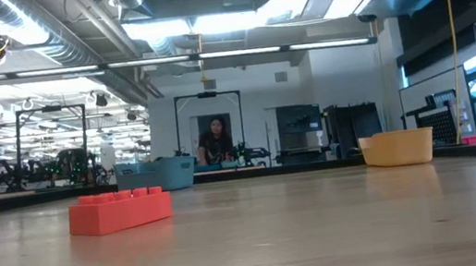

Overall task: Sort & place blocks by color
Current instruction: Put the blue block into the yellow bin

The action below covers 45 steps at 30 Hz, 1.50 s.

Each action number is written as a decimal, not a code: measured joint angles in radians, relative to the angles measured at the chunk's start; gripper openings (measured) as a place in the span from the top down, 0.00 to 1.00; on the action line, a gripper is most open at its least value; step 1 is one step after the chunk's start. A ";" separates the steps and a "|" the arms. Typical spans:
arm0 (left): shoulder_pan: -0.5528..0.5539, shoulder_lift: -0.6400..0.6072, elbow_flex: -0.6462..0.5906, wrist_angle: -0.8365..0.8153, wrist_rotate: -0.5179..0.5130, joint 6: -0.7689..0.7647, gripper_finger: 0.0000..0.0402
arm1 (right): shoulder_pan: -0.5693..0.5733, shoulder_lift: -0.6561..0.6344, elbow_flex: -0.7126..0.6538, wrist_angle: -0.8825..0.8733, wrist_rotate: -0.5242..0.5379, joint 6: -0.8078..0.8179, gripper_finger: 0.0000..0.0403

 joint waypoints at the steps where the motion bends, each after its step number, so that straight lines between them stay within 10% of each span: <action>1: 0.000 0.000 0.000 0.000 0.000 0.000 0.66 | 0.031 0.000 -0.027 0.020 0.014 -0.002 0.36; 8: 0.000 0.000 0.000 0.000 -0.002 0.002 0.66 | 0.124 0.010 -0.225 0.265 0.170 0.002 0.36; 28: 0.000 0.000 0.000 -0.003 -0.031 0.008 0.66 | 0.154 0.148 -0.341 0.436 0.164 -0.103 0.39; 45: 0.000 0.000 0.000 -0.003 -0.031 0.009 0.66 | 0.189 0.171 -0.341 0.439 0.180 -0.052 0.85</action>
